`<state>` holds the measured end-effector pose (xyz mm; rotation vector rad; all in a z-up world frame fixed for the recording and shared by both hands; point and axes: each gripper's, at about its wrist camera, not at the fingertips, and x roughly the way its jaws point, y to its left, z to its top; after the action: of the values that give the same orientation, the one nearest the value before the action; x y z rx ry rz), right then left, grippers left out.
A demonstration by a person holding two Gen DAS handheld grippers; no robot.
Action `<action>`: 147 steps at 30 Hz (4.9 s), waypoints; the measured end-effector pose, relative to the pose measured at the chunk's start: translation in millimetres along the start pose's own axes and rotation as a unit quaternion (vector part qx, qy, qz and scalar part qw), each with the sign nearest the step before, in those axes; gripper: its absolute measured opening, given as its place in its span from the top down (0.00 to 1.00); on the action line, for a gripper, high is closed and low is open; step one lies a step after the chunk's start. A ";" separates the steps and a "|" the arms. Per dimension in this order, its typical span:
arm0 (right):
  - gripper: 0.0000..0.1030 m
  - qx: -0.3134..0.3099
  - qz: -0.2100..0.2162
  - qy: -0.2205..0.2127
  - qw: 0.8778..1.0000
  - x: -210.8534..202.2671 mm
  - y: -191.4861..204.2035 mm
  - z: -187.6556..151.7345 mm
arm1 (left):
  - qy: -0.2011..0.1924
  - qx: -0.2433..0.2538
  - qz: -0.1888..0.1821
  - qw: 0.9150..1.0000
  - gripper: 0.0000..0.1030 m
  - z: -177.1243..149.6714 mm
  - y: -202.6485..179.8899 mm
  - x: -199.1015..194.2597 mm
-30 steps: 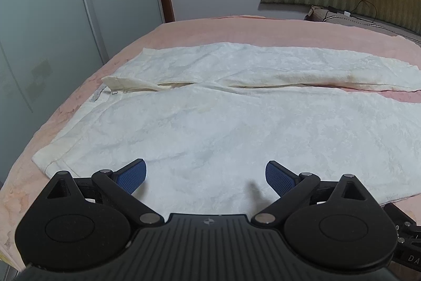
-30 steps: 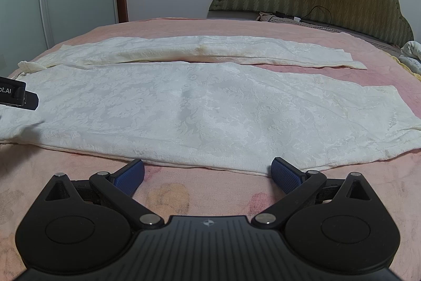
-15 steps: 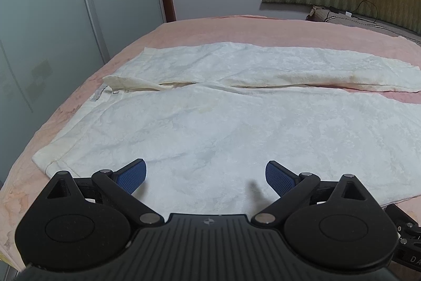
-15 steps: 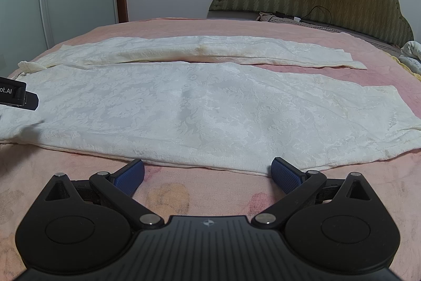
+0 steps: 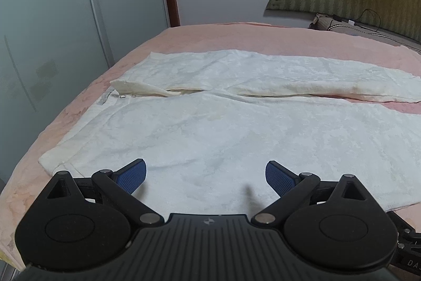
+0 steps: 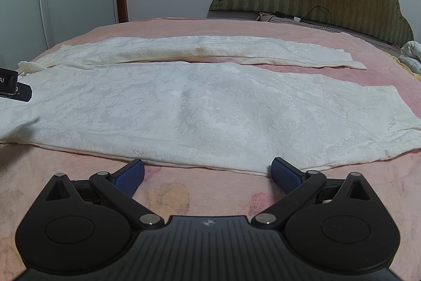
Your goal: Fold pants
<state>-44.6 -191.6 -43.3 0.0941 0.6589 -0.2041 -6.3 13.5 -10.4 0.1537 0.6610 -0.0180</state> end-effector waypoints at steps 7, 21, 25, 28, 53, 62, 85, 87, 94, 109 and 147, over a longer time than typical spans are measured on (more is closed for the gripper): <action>0.00 -0.002 0.001 0.002 1.000 0.2 0.8 1.3 | -0.001 -0.037 -0.010 0.999 0.04 12.5 14.4 6.2; 0.00 -0.196 0.175 -0.078 0.962 30.6 2.9 154.4 | -0.005 -0.074 0.019 0.997 0.05 36.9 64.8 44.1; 0.00 -0.212 0.229 -0.038 0.949 110.8 29.6 205.5 | 0.006 -0.058 0.030 0.998 0.05 40.1 79.9 55.0; 0.00 -0.208 0.238 -0.003 0.949 172.4 56.9 240.4 | 0.018 -0.066 0.037 0.997 0.05 47.7 96.6 62.9; 0.82 -0.320 0.343 0.020 0.883 319.4 167.2 276.0 | 0.069 -0.089 -0.010 0.994 0.08 191.6 111.0 198.6; 0.93 -0.530 0.267 -0.150 0.791 226.8 180.1 201.5 | 0.140 -0.272 -0.080 0.949 0.09 227.6 144.7 277.3; 0.82 -0.302 0.368 0.031 0.879 334.1 167.3 267.7 | 0.209 -0.339 -0.110 0.911 0.07 236.5 168.9 317.8; 0.84 -0.427 0.309 -0.046 0.849 297.2 183.1 237.7 | 0.224 -0.357 -0.124 0.898 0.07 231.6 173.8 325.6; 0.84 -0.597 0.220 -0.207 0.743 235.2 198.7 166.5 | 0.241 -0.390 -0.114 0.881 0.16 225.2 174.3 342.3; 0.83 -0.525 0.255 -0.179 0.792 183.2 171.9 164.1 | 0.023 -0.250 -0.116 0.961 0.97 157.9 153.2 130.0; 0.85 -0.362 0.420 -0.028 0.832 29.9 121.3 55.3 | 0.078 -0.234 -0.021 0.969 0.87 -16.7 183.7 32.9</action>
<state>37.9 -86.3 -15.5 -0.3574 0.5466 0.8994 21.5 198.6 -18.6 -0.3172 0.8084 0.1108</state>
